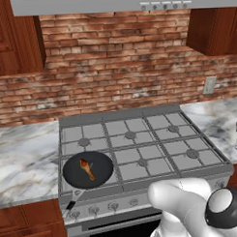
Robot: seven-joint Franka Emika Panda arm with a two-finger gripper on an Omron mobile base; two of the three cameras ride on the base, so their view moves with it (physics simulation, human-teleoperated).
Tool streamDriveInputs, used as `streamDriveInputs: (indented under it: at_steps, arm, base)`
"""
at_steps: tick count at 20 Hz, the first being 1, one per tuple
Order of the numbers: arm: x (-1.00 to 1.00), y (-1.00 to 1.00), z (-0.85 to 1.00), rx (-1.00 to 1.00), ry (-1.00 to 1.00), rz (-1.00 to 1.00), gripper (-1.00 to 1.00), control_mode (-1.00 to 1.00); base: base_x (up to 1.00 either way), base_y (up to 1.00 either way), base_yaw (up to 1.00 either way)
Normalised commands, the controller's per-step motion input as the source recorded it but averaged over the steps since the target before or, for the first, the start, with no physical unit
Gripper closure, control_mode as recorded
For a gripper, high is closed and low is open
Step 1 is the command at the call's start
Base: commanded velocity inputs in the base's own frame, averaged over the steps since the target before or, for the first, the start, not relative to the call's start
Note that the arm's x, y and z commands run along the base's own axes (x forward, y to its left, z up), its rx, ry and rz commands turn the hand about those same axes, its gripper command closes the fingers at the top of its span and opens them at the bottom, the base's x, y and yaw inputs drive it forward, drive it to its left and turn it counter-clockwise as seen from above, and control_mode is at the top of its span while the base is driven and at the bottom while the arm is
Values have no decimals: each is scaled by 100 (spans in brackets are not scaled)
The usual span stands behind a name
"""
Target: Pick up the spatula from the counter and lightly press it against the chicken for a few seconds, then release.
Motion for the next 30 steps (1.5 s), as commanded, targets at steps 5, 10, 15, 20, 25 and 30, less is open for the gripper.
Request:
streamDriveInputs:
  at_steps: [5, 10, 15, 20, 25, 30]
  arm:
    - [5, -11, -6, 0, -4, -4, -100, -100]
    - [1, -12, -10, 0, -7, -4, -100, -100]
    - [7, -7, -13, 0, -7, -3, -100, -100]
    - [16, -8, -11, 0, 0, -3, -100, -100]
    - [20, -10, -14, 0, 0, -3, -100, -100]
    - [17, -10, -17, 0, 0, -1, -100, -100]
  base:
    - [0, 0, 0]
    - [0, 0, 0]
    - [0, 0, 0]
    - [0, 0, 0]
    - [0, 0, 0]
    - [0, 0, 0]
